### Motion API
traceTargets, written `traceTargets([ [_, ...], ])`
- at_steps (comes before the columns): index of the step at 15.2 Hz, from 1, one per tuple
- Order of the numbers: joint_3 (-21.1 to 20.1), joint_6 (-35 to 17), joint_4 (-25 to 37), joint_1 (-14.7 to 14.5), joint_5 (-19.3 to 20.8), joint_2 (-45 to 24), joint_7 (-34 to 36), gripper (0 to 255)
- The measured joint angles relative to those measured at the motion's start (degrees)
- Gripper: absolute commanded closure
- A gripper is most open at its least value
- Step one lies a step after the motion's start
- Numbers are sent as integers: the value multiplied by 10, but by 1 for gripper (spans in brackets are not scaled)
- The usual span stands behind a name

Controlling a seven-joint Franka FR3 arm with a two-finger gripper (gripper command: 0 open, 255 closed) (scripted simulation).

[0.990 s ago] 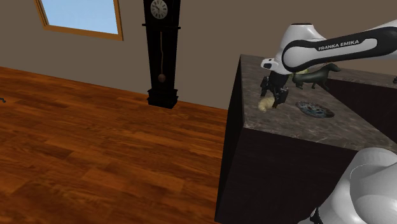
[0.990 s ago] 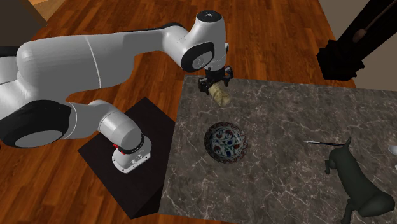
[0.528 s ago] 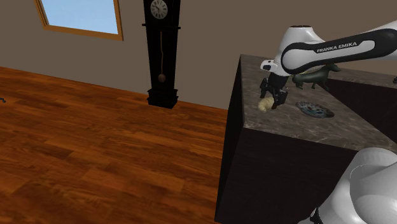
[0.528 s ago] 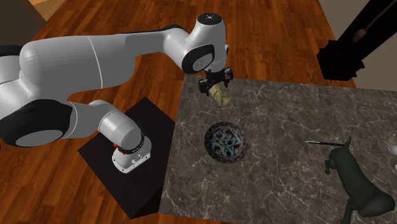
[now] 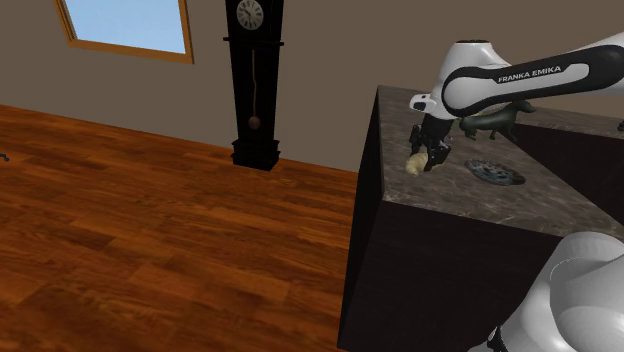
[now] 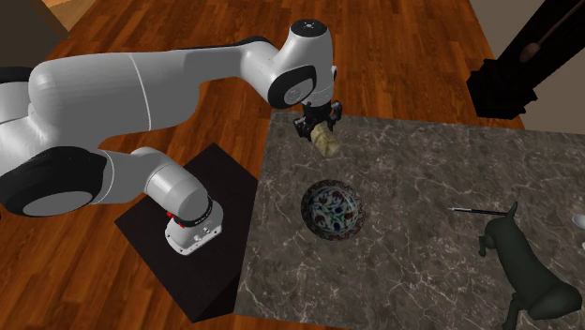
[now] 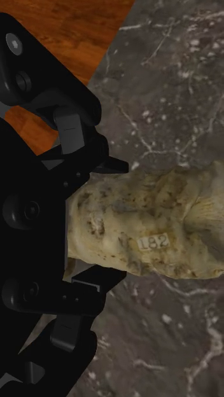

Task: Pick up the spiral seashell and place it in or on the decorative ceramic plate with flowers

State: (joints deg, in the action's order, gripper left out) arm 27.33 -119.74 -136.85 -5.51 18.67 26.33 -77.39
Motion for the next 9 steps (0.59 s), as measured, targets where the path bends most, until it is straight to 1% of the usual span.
traceTargets([
  [4, -1, 4, 3, 0, -1, 1, 0, 255],
  [9, -8, 40, 31, -2, -5, 8, -3, 255],
])
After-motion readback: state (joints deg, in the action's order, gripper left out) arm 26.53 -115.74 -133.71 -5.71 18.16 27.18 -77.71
